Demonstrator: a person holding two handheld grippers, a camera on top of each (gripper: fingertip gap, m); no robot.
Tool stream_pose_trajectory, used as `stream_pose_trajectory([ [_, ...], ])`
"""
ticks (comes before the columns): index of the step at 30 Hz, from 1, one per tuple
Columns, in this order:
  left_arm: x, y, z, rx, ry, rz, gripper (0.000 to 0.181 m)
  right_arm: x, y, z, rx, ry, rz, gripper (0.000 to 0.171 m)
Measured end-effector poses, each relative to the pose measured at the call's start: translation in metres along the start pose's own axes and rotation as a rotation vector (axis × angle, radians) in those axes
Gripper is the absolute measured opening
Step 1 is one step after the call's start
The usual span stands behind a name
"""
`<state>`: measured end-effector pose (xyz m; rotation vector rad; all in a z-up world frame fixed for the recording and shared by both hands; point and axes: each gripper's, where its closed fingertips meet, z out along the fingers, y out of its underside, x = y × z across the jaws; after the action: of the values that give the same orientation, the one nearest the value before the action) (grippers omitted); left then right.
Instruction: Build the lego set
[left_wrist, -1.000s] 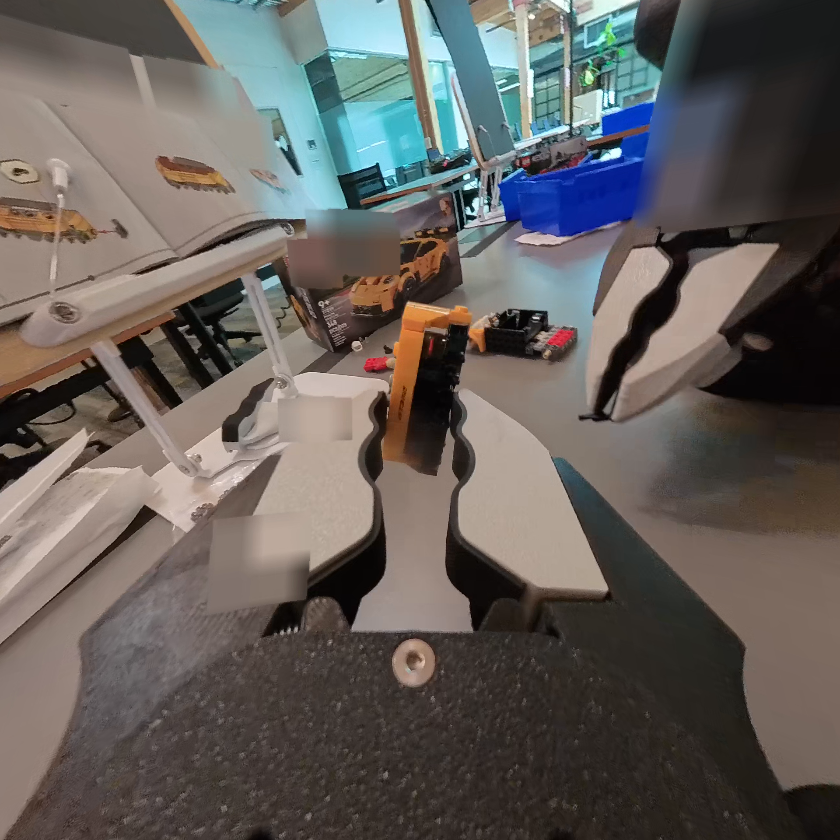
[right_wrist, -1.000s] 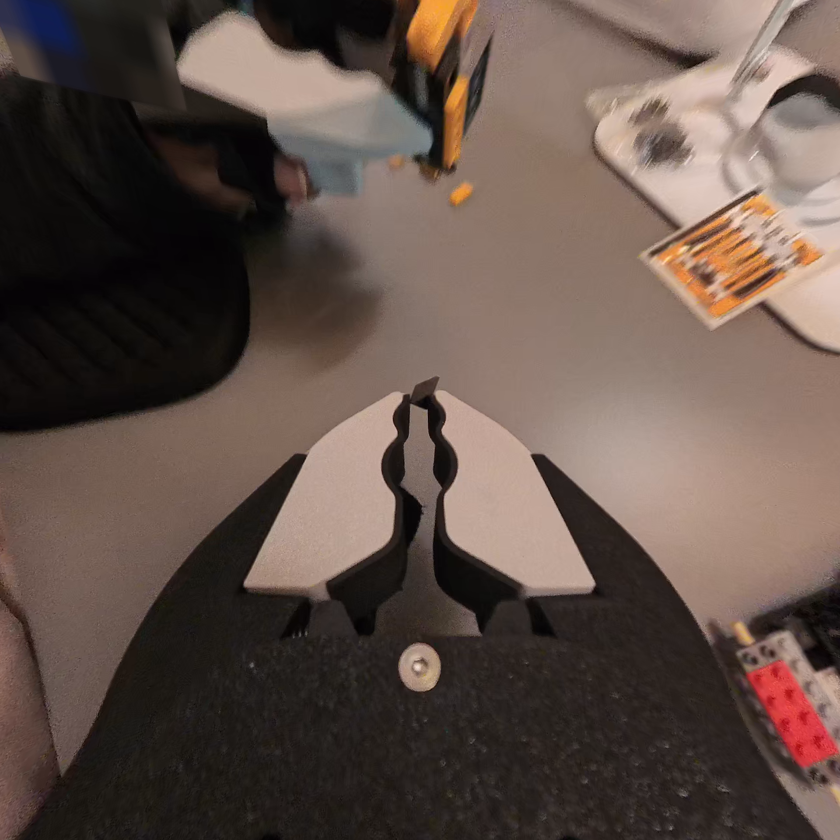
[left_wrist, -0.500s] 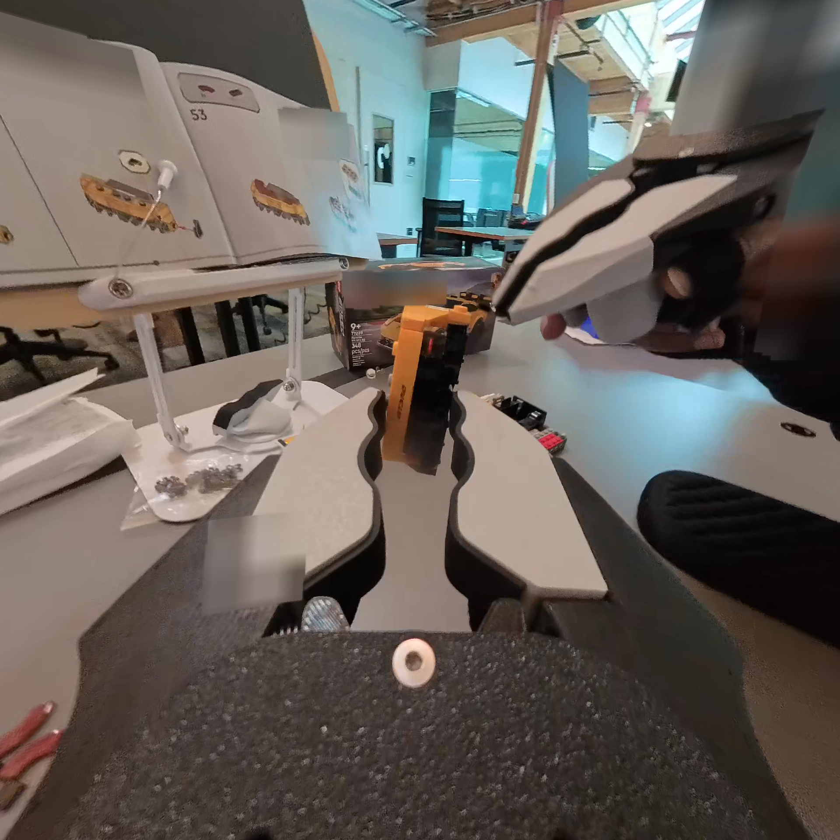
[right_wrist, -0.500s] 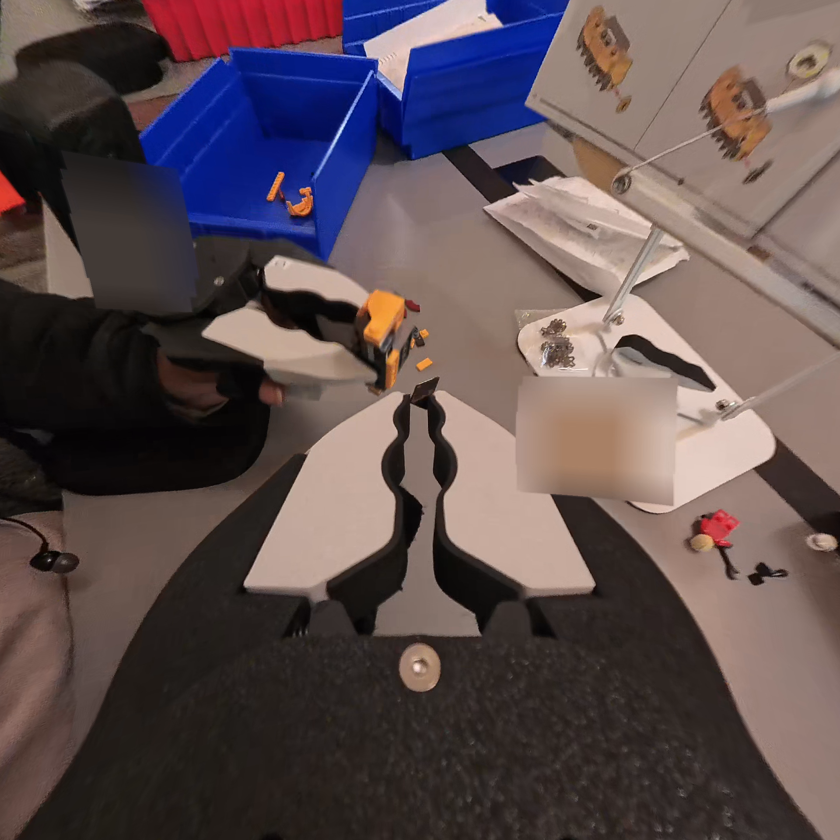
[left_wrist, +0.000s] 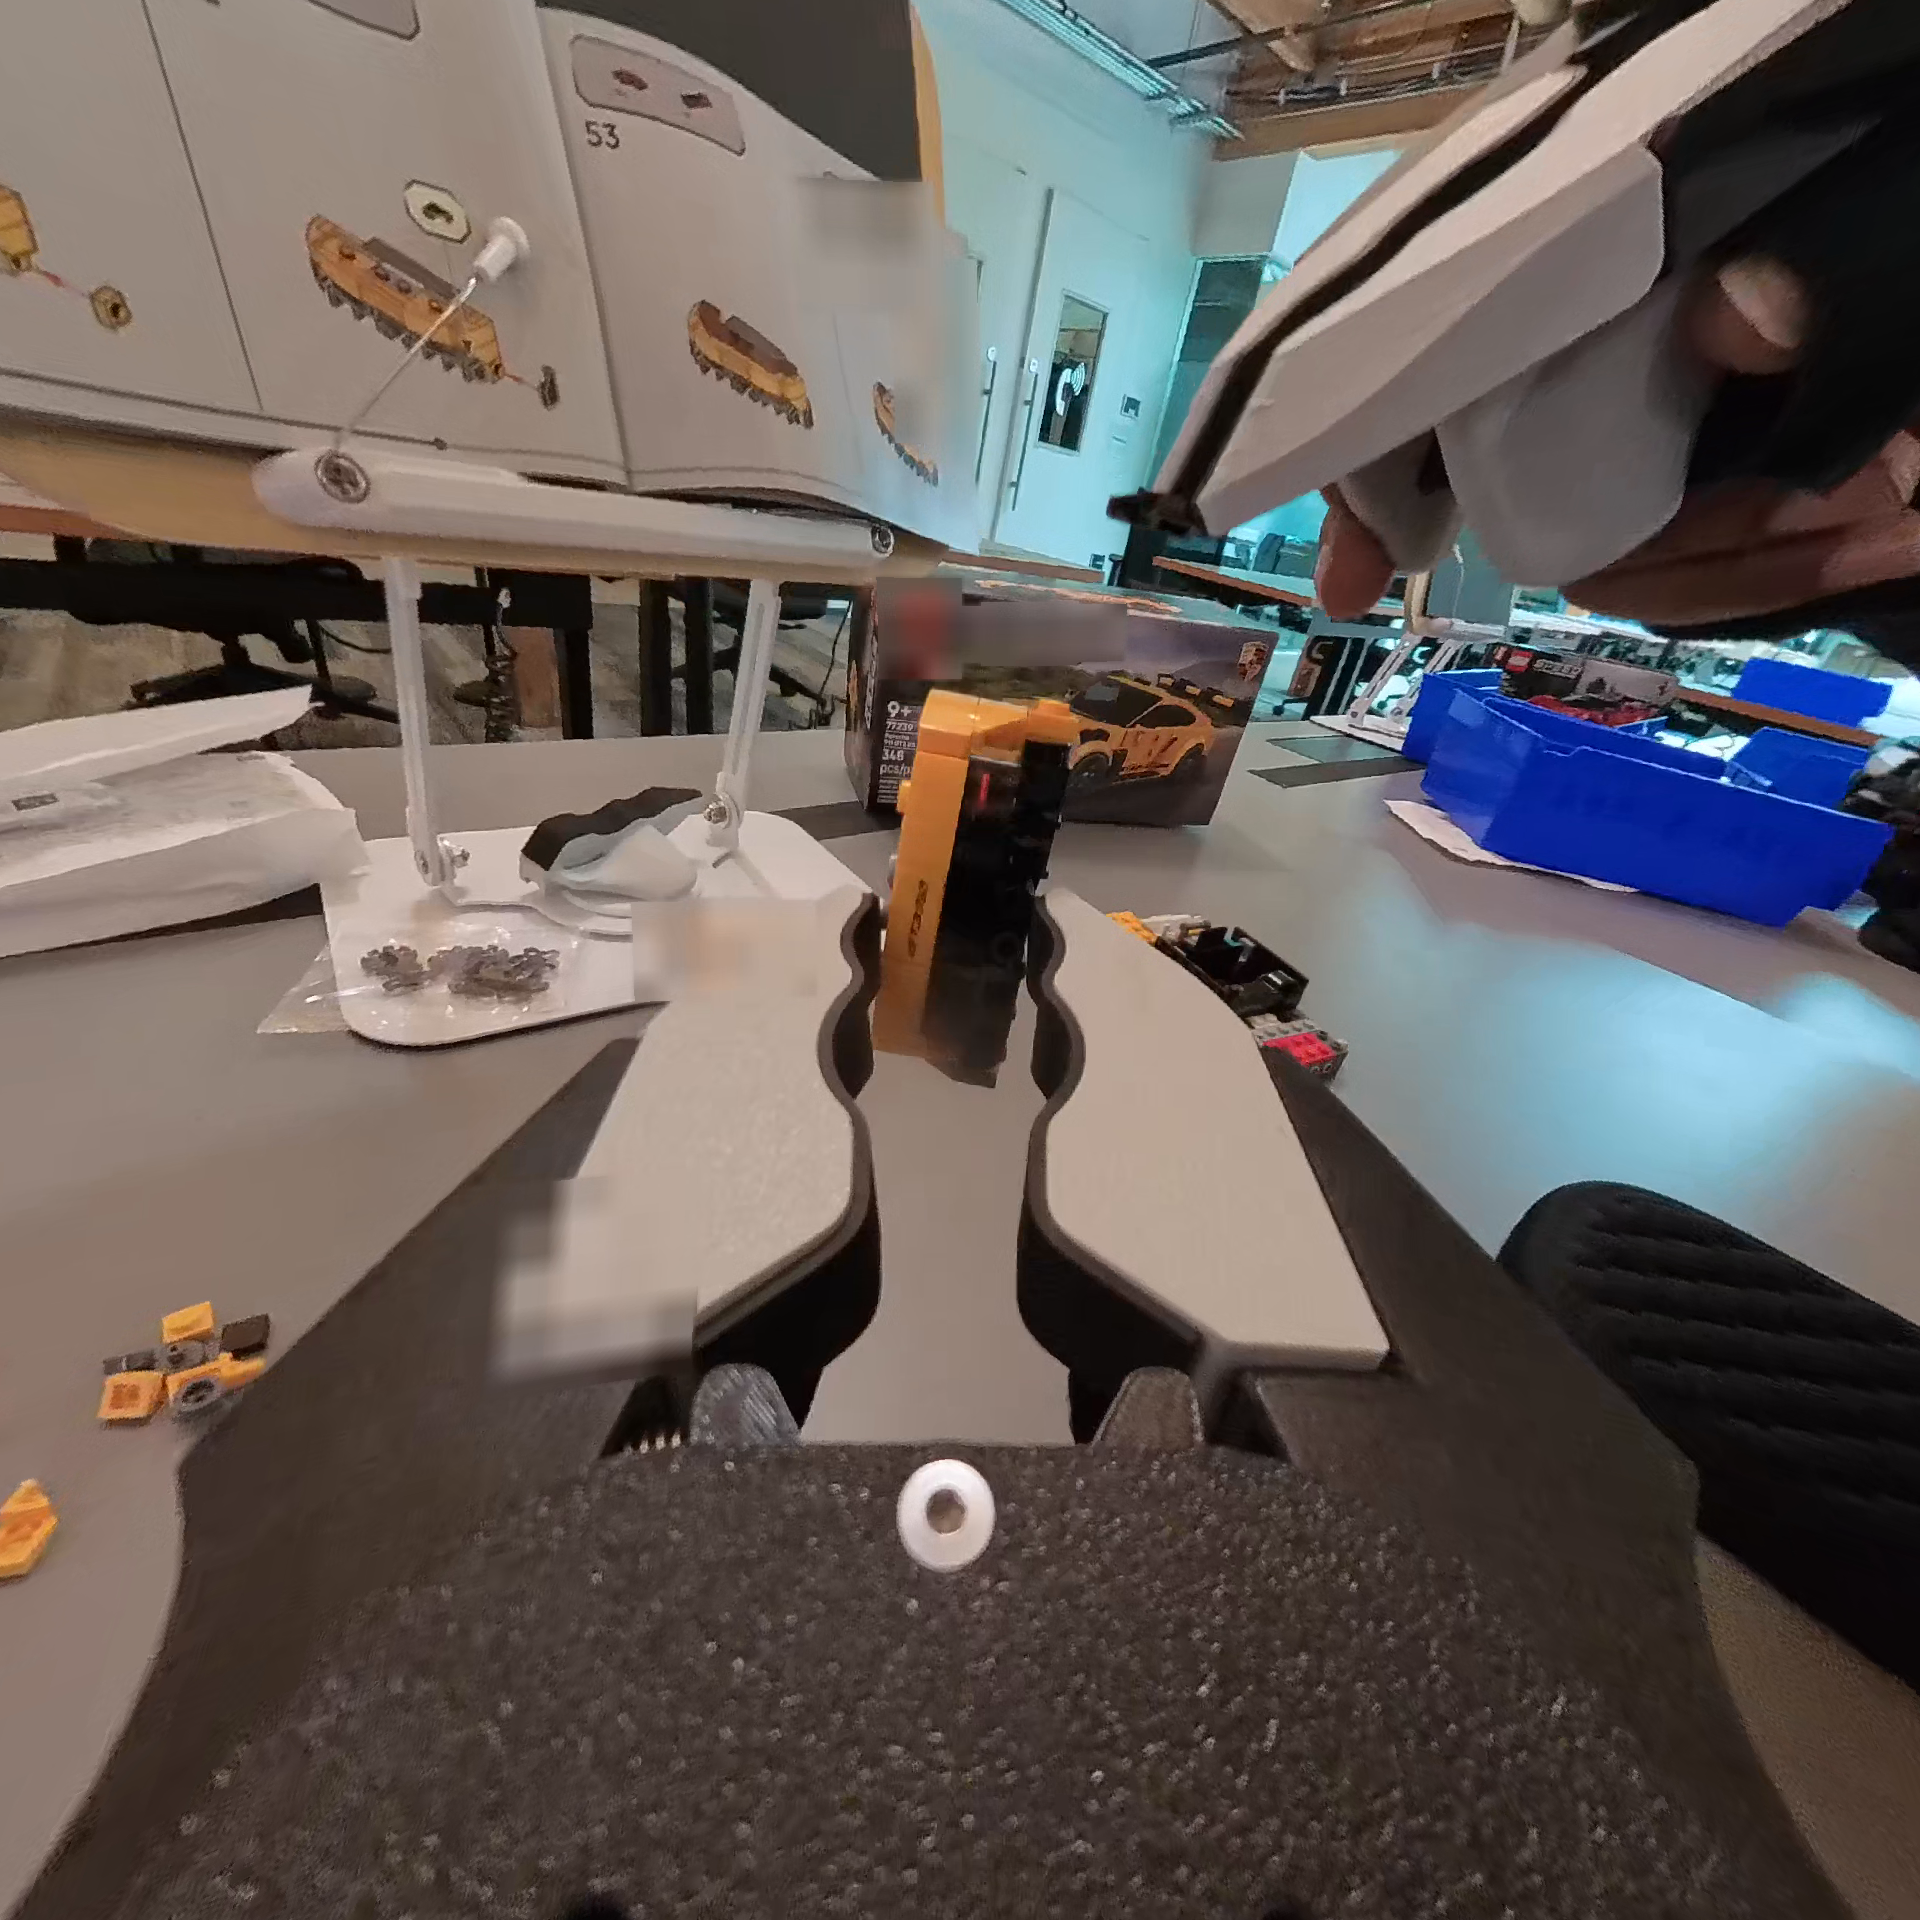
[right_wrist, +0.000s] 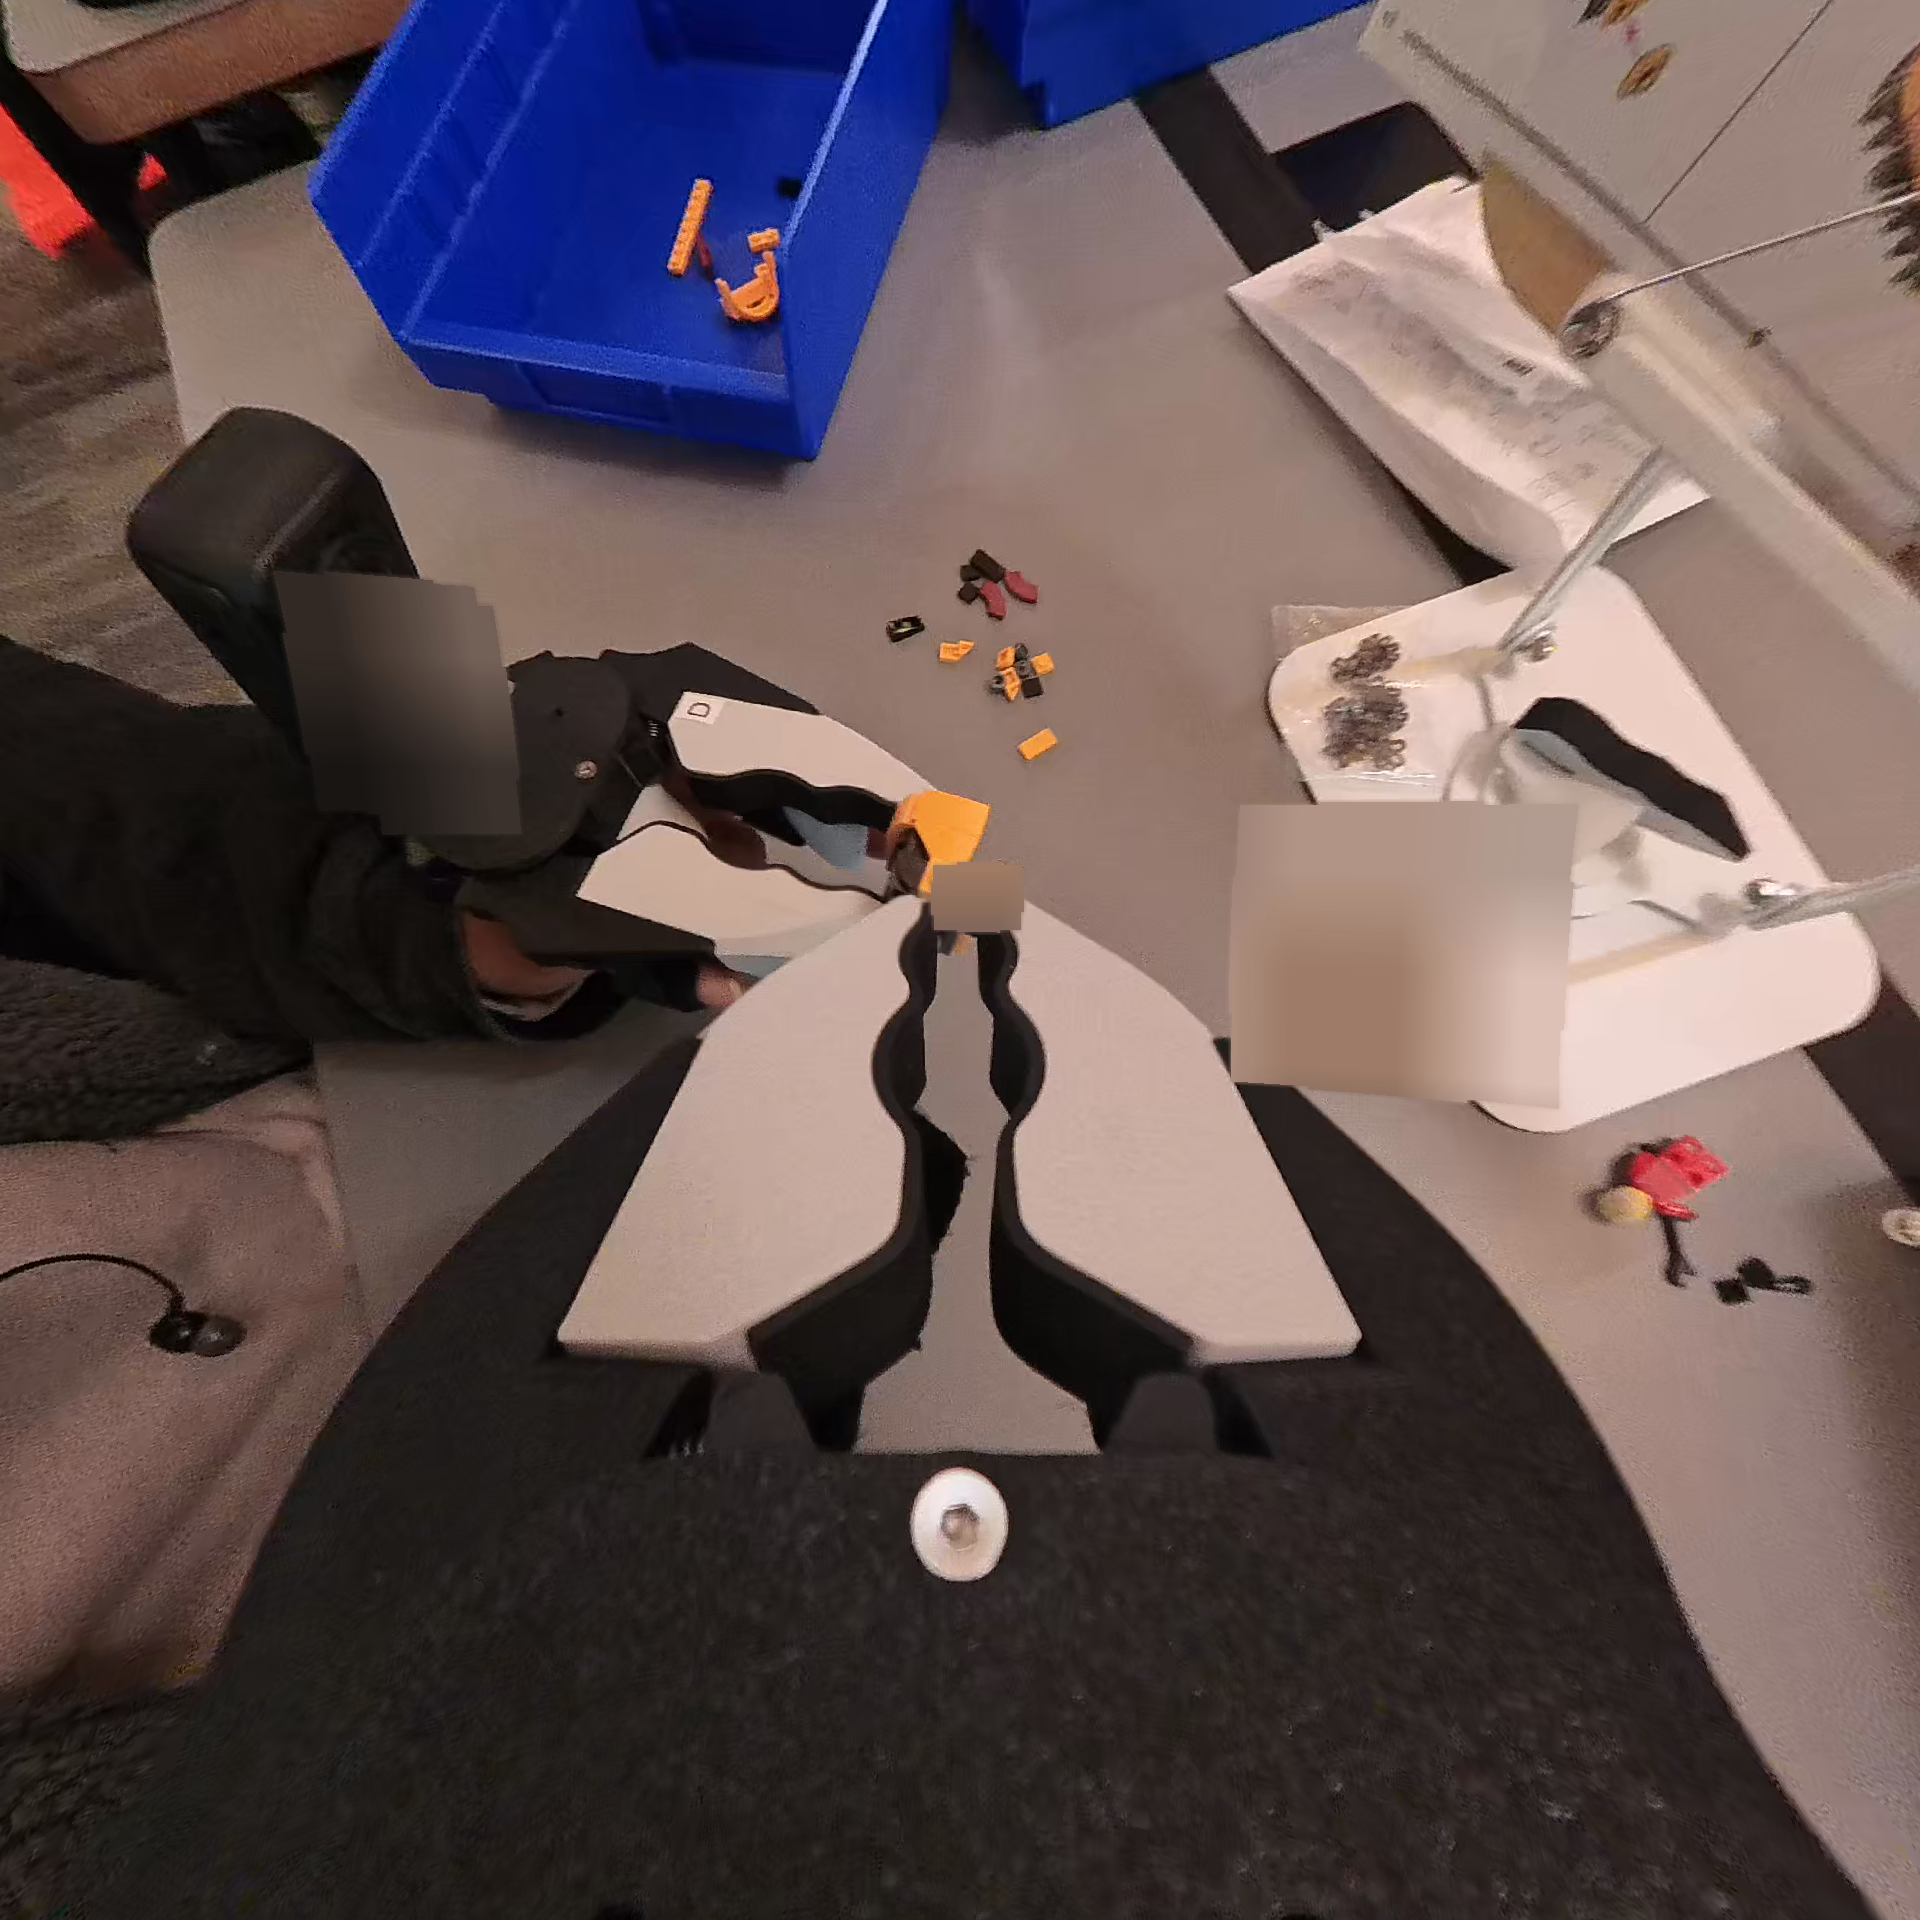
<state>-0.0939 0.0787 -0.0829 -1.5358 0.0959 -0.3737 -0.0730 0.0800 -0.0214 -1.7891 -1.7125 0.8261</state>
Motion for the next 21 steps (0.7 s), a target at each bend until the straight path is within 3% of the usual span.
stream_pose_trajectory([
  [10, -0.002, 0.003, -0.002, -0.006, -0.008, 0.023, 0.026, -0.009, 0.006, 0.028, -0.074, -0.033, 0.015, 0.007],
  [21, -0.003, 0.002, -0.003, -0.010, -0.011, 0.023, 0.026, -0.007, 0.009, 0.033, -0.095, -0.016, 0.020, 0.007],
])
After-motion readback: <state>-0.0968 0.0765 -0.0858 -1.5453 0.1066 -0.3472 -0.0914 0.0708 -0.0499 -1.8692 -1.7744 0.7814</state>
